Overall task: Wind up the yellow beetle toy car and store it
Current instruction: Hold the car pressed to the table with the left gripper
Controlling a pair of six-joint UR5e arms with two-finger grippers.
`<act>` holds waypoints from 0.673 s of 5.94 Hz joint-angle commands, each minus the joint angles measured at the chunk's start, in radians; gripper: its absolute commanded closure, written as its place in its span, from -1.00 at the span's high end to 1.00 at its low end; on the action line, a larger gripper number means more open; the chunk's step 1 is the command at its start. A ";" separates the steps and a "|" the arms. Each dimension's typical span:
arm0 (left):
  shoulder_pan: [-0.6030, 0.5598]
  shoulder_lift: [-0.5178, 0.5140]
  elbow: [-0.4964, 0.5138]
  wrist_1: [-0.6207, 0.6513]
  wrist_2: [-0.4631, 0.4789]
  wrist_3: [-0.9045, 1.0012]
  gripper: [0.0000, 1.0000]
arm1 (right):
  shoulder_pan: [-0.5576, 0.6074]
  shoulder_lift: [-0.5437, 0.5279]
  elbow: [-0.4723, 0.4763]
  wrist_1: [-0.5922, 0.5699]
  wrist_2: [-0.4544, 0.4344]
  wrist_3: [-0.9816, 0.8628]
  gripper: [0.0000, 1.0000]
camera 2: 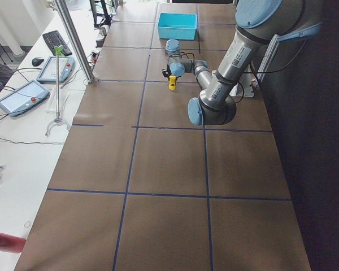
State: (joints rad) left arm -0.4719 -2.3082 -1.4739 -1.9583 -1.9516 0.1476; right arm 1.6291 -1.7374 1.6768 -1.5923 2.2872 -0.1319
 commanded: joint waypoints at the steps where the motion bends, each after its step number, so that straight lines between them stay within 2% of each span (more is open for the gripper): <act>1: 0.002 0.026 0.003 -0.043 0.002 -0.034 -1.00 | 0.000 0.002 0.001 0.000 0.002 0.002 1.00; 4: 0.001 0.078 0.003 -0.120 0.000 -0.022 -1.00 | 0.000 0.001 0.000 0.000 0.002 0.000 1.00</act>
State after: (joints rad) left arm -0.4699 -2.2493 -1.4702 -2.0535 -1.9501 0.1221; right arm 1.6290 -1.7360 1.6768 -1.5923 2.2887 -0.1318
